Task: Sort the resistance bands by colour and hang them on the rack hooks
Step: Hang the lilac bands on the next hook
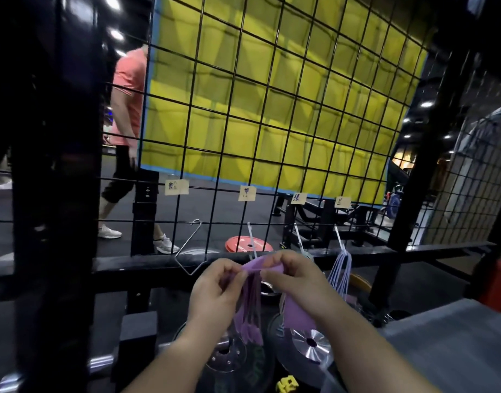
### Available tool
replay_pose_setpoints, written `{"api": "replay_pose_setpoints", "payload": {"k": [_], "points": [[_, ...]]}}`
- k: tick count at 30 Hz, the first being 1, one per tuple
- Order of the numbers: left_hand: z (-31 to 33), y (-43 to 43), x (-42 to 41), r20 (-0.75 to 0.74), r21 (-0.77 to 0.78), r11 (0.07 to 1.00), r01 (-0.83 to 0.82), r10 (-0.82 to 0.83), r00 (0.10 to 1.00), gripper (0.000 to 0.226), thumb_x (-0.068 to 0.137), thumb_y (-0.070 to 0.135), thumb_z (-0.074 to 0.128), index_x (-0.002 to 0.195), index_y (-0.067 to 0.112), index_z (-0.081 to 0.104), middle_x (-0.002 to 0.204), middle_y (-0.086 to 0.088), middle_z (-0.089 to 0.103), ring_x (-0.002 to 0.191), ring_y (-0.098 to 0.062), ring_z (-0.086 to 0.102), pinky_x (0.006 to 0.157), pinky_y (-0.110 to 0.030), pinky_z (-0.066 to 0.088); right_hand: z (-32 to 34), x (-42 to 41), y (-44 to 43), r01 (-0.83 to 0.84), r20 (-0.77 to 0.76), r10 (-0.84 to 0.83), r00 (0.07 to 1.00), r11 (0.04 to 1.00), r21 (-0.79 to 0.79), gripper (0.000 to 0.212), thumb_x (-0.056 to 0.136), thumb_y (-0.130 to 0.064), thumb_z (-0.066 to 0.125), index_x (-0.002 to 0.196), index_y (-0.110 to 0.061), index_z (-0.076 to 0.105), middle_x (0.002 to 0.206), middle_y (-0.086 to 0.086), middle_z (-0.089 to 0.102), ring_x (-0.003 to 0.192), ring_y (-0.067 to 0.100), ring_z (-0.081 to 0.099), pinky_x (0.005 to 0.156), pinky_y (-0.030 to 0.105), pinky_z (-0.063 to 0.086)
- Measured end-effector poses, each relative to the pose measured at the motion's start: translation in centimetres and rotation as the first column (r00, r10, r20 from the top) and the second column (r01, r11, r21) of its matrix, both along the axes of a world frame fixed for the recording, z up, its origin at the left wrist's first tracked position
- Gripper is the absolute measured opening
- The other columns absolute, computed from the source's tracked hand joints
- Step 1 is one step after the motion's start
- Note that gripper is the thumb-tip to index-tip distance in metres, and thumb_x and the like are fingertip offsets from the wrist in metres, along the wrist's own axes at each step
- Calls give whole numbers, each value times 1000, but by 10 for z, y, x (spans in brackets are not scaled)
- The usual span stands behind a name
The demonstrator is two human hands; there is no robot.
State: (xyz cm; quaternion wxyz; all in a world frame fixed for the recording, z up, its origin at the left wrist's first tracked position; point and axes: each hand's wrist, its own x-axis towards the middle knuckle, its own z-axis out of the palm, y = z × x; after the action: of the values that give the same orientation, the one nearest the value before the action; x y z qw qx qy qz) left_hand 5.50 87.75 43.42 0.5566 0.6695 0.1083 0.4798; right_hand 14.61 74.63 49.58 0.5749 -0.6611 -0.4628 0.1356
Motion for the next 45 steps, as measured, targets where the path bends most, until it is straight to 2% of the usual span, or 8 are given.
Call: {"api": "replay_pose_setpoints", "payload": {"k": [5, 11, 14, 17, 26, 33, 41, 45], "points": [[6, 0, 6, 75, 18, 992, -124, 122, 990, 13, 87, 9, 67, 76, 15, 62, 60, 7, 56, 55, -2, 47, 52, -11, 36, 14, -3, 15, 22, 101, -23, 995, 1000, 3, 27, 89, -4, 64, 71, -24, 68, 66, 0, 60, 57, 18, 38, 51, 25, 34], [6, 0, 25, 144, -25, 965, -259, 260, 955, 7, 90, 7, 63, 84, 11, 61, 79, -2, 61, 70, -6, 56, 65, -15, 43, 21, -2, 37, 166, 167, -161, 973, 986, -16, 24, 86, -12, 60, 70, -29, 66, 75, -2, 71, 65, 22, 58, 65, 49, 53], [4, 3, 36, 97, 17, 945, -326, 323, 942, 9, 90, 13, 61, 83, 19, 59, 81, 4, 58, 76, -13, 54, 69, -32, 45, 21, 1, 46, 227, 223, -218, 950, 974, -14, 28, 85, -14, 58, 66, -35, 63, 78, -9, 71, 63, 15, 58, 59, 37, 50], [5, 2, 38, 38, 74, 924, -376, 374, 927, 9, 90, 15, 60, 83, 19, 57, 85, 10, 52, 82, -5, 48, 69, -32, 41, 19, 5, 49, 303, 306, -280, 910, 953, -29, 41, 85, -14, 57, 61, -46, 60, 66, -23, 63, 67, 12, 59, 57, 23, 41], [5, 0, 39, -149, 286, 882, -375, 428, 891, 12, 91, 20, 53, 80, 22, 51, 86, 11, 52, 85, -17, 43, 68, -34, 41, -4, 25, 48, 356, 347, -306, 887, 930, -88, 15, 90, -19, 55, 79, -26, 63, 88, -14, 71, 79, 5, 66, 80, 38, 55], [-1, 1, 37, -145, 338, 868, -364, 430, 891, 20, 86, 14, 62, 72, 23, 51, 82, 13, 53, 88, -13, 38, 75, -34, 41, -24, 32, 40, 422, 524, -301, 797, 898, -126, 8, 95, -35, 54, 92, -38, 61, 109, -9, 52, 94, -3, 48, 76, 12, 36], [10, -7, 23, -246, 340, 884, -321, 413, 877, 7, 91, 24, 56, 85, 25, 58, 79, 17, 50, 93, -13, 47, 78, -35, 43, -43, 33, 32, 451, 647, -326, 689, 892, -31, 31, 98, -30, 50, 127, -31, 62, 121, -18, 44, 111, -3, 45, 94, 3, 29], [8, -6, 25, -262, 380, 881, -282, 395, 880, 9, 93, 23, 52, 84, 25, 53, 81, 10, 59, 82, -17, 53, 70, -36, 43, -57, 36, 32, 555, 761, -373, 532, 831, 19, 40, 94, -40, 41, 130, -36, 58, 113, -10, 53, 108, 11, 47, 85, 19, 38]]}}
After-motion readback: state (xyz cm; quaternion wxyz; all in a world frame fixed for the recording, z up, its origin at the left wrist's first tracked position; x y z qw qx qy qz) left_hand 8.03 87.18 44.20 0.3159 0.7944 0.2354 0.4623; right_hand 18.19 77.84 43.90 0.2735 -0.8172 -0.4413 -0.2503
